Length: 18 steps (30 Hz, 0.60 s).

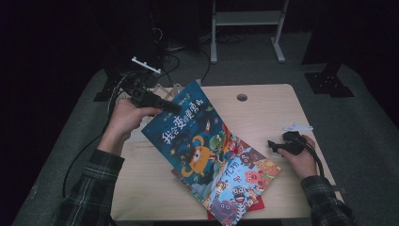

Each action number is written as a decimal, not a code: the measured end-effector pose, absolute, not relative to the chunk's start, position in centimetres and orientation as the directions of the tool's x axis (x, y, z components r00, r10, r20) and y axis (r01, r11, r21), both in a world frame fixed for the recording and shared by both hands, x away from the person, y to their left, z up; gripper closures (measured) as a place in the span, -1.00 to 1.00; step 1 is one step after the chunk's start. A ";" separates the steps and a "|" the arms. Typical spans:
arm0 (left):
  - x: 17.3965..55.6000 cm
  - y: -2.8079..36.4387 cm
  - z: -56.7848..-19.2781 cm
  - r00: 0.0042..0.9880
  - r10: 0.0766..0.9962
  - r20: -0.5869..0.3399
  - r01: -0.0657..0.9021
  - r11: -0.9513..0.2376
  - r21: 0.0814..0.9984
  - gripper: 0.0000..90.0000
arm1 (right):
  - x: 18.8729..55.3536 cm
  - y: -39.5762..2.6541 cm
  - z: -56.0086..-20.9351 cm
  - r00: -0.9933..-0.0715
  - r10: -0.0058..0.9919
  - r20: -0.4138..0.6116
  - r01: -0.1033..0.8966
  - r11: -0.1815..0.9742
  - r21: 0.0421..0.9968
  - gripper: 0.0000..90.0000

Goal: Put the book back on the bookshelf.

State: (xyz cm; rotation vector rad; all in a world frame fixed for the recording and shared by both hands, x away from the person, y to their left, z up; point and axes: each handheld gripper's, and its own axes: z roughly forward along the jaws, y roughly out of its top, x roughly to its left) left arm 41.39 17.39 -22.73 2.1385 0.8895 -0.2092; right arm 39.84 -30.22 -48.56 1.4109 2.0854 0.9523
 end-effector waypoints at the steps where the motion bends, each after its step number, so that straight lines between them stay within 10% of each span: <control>1: 41.4 17.3 -22.6 0.743 0.525 -0.415 0.655 -0.442 0.613 0.71 | 39.8 -30.2 -48.6 -0.378 0.926 0.016 0.618 0.240 0.748 -0.43; 18: 40.7 15.9 -19.8 0.781 0.503 -0.370 0.608 -0.477 0.635 0.82 | 39.8 -30.0 -48.6 -0.388 0.921 0.013 0.615 0.248 0.749 -0.43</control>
